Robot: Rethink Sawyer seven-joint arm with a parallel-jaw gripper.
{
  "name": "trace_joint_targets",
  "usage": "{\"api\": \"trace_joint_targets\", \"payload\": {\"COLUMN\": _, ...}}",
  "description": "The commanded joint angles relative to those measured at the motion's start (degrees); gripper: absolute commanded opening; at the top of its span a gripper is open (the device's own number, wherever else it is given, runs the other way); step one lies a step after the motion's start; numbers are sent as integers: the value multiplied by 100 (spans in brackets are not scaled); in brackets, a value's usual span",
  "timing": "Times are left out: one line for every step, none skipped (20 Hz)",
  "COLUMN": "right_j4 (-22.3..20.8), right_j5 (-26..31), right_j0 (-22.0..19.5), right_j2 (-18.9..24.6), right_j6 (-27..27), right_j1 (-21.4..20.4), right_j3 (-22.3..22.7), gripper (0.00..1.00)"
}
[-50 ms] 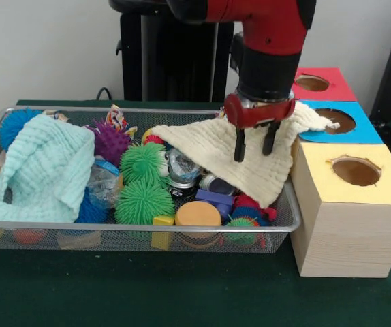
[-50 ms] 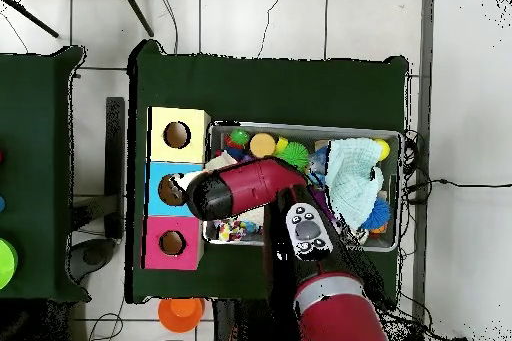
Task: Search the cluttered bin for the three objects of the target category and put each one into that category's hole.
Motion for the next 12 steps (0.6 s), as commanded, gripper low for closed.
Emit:
{"api": "trace_joint_targets", "payload": {"right_j4": -183, "right_j5": 821, "right_j0": -231, "right_j2": 127, "right_j6": -372, "right_j1": 1238, "right_j3": -693, "gripper": 100}}
{"api": "trace_joint_targets", "payload": {"right_j4": -157, "right_j5": 899, "right_j0": -273, "right_j2": 172, "right_j6": -453, "right_j1": 1404, "right_j3": -749, "gripper": 100}}
{"api": "trace_joint_targets", "payload": {"right_j4": -167, "right_j5": 999, "right_j0": -288, "right_j2": 169, "right_j6": -520, "right_j1": 1490, "right_j3": -786, "gripper": 100}}
{"api": "trace_joint_targets", "payload": {"right_j4": -122, "right_j5": 1238, "right_j0": -323, "right_j2": 206, "right_j6": -641, "right_j1": 1606, "right_j3": -840, "gripper": 100}}
{"api": "trace_joint_targets", "payload": {"right_j4": -106, "right_j5": 1341, "right_j0": -326, "right_j2": 217, "right_j6": -673, "right_j1": 1651, "right_j3": -866, "gripper": 100}}
{"api": "trace_joint_targets", "payload": {"right_j4": -45, "right_j5": 1435, "right_j0": -374, "right_j2": 295, "right_j6": -727, "right_j1": 1714, "right_j3": -880, "gripper": 100}}
{"api": "trace_joint_targets", "payload": {"right_j4": -22, "right_j5": 1448, "right_j0": -396, "right_j2": 311, "right_j6": -738, "right_j1": 1733, "right_j3": -884, "gripper": 100}}
{"api": "trace_joint_targets", "payload": {"right_j4": 40, "right_j5": 1528, "right_j0": -420, "right_j2": 366, "right_j6": -737, "right_j1": 1764, "right_j3": -904, "gripper": 100}}
{"api": "trace_joint_targets", "payload": {"right_j4": 54, "right_j5": 1573, "right_j0": -464, "right_j2": 389, "right_j6": -760, "right_j1": 1745, "right_j3": -854, "gripper": 100}}
{"api": "trace_joint_targets", "payload": {"right_j4": 100, "right_j5": 1771, "right_j0": -518, "right_j2": 442, "right_j6": -833, "right_j1": 1743, "right_j3": -825, "gripper": 100}}
{"api": "trace_joint_targets", "payload": {"right_j4": 104, "right_j5": 1829, "right_j0": -538, "right_j2": 474, "right_j6": -852, "right_j1": 1766, "right_j3": -832, "gripper": 100}}
{"api": "trace_joint_targets", "payload": {"right_j4": 112, "right_j5": 1895, "right_j0": -563, "right_j2": 511, "right_j6": -883, "right_j1": 1797, "right_j3": -849, "gripper": 100}}
